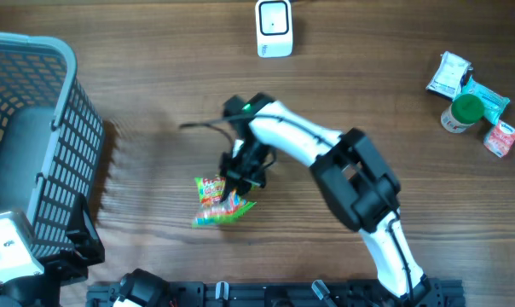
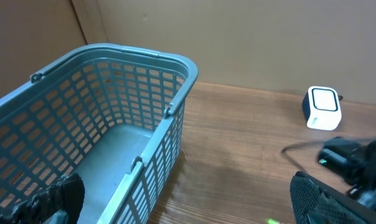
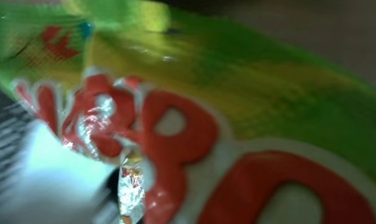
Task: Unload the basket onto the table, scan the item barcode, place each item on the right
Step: 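Reach the right gripper to the Haribo bag and grasp it, then lift the Haribo bag and hold it up to the scanner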
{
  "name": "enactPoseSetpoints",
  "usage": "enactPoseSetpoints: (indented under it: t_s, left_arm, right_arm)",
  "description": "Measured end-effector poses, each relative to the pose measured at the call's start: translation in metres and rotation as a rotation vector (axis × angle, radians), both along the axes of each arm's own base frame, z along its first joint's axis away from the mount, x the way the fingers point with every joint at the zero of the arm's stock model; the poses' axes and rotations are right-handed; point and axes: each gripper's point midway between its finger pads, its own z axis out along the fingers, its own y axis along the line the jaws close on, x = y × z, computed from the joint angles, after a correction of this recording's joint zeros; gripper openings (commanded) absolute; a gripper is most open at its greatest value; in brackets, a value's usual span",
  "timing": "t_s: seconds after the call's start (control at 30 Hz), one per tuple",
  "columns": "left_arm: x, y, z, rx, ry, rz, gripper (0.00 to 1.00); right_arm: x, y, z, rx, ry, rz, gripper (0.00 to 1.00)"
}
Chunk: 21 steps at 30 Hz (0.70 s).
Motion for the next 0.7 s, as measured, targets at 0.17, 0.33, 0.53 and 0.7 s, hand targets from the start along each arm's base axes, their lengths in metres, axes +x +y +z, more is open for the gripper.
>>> enactPoseSetpoints:
  t_s: [0.17,0.33,0.53,0.7]
  left_arm:
    - [0.000,0.000,0.000,0.000,0.000,0.000,1.00]
    - [0.000,0.000,0.000,0.000,0.000,0.000,1.00]
    - [0.000,0.000,0.000,0.000,0.000,0.000,1.00]
    - [0.000,0.000,0.000,0.000,0.000,0.000,1.00]
  right_arm:
    - [0.036,-0.010,0.044,-0.089,0.468,-0.376,0.05]
    - [0.050,-0.008,0.062,-0.119,0.673,-0.488,0.05]
    - [0.042,-0.004,0.068,-0.084,0.671,-0.456,0.05]
    - [0.030,-0.001,0.070,-0.095,0.679,-0.430,0.05]
